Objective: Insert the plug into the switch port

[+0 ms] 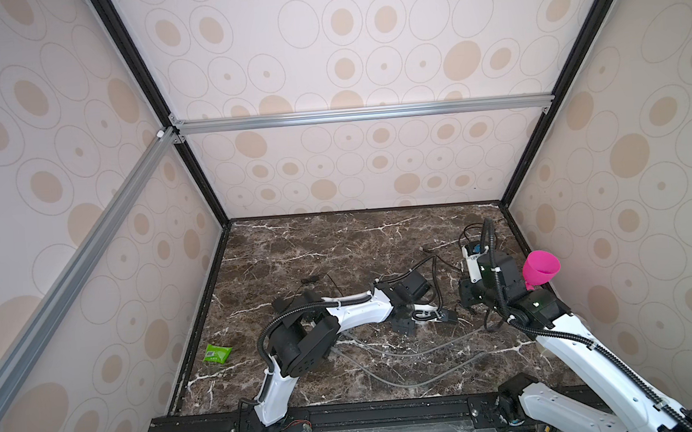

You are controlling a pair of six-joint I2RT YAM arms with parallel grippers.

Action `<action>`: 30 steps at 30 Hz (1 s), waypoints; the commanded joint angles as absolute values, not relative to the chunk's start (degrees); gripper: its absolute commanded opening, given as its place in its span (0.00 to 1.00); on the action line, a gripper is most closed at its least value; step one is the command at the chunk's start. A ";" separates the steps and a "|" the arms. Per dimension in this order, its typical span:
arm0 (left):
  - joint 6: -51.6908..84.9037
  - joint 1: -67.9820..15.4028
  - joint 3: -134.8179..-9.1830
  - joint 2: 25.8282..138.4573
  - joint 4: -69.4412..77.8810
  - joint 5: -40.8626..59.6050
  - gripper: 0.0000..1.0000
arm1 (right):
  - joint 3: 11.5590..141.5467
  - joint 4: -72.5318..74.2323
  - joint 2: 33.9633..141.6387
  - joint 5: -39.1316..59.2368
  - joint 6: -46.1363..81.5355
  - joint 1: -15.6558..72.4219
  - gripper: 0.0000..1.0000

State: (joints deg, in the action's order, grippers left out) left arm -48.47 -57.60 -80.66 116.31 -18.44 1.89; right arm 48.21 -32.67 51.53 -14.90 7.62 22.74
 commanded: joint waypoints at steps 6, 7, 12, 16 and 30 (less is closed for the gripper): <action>-39.79 -57.96 -79.50 106.90 -13.82 1.34 0.98 | 49.52 -40.92 47.00 -21.25 10.55 22.44 0.00; -38.46 -57.79 -79.01 105.35 -13.04 0.92 0.98 | 49.66 -42.13 46.15 -21.18 10.94 22.41 0.00; -27.92 -56.11 -73.88 96.30 -7.57 0.79 0.98 | 51.00 -47.09 42.09 -19.74 10.99 22.35 0.00; -8.57 -53.70 -70.93 89.87 -4.70 -5.16 0.98 | 51.82 -50.31 39.82 -15.88 10.20 22.36 0.00; 48.53 -49.64 -46.63 82.18 10.00 20.46 0.98 | 51.89 -49.13 43.28 6.88 12.21 22.42 0.00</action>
State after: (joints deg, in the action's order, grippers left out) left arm 31.46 -49.30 -51.48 84.51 1.91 15.00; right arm 50.57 -48.51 40.51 -0.23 10.66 22.70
